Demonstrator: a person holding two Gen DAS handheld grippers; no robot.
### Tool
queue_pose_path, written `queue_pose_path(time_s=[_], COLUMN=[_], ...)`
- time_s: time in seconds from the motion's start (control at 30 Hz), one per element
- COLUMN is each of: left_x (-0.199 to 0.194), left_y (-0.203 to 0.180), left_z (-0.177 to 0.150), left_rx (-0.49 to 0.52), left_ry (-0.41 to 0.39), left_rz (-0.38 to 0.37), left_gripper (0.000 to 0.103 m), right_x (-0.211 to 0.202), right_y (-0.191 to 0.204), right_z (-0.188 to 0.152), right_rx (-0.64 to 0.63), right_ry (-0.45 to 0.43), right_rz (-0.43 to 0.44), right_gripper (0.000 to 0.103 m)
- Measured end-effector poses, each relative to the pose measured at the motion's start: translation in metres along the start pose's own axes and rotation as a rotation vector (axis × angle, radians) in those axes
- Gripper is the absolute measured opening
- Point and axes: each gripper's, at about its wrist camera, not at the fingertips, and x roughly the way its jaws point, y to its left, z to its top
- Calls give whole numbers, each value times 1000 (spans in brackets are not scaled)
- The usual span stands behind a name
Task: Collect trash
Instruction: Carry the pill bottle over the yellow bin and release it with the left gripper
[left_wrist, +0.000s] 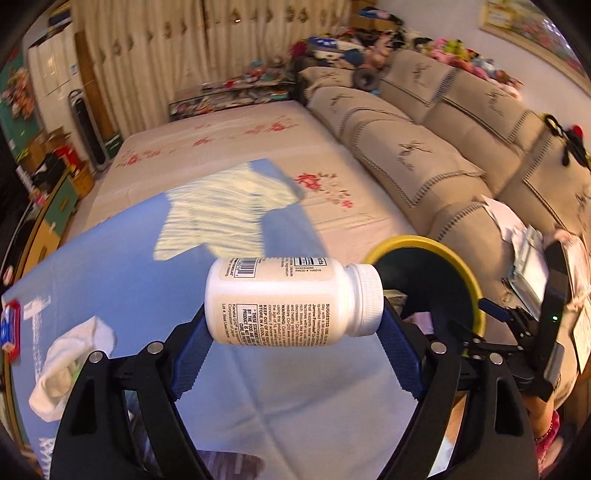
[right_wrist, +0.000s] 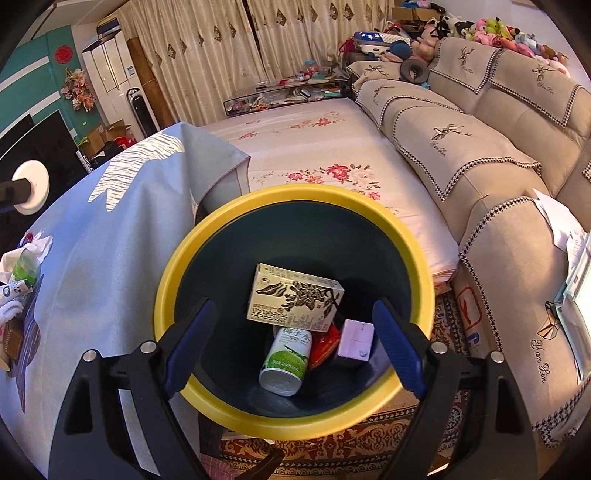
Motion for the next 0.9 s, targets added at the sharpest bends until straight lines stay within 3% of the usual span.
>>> queue_pose_path(time_s=[0.3, 0.53, 0.73, 0.9], left_x=[50, 109, 137, 111], left_y=[-98, -140, -149, -132], left_z=[4, -1, -5, -7], left_rx=[138, 190, 188, 163], left_ry=[76, 156, 203, 160], left_rz=[-72, -85, -54, -59], left_gripper=[83, 83, 85, 89], right_x=[-11, -14, -14, -13], right_y=[-36, -58, -68, -63], right_z=[-16, -25, -30, -32], right_rx=[40, 74, 91, 85], right_ry=[6, 15, 23, 32], right_rz=[-64, -89, -99, -93], right_gripper=[82, 82, 82, 83])
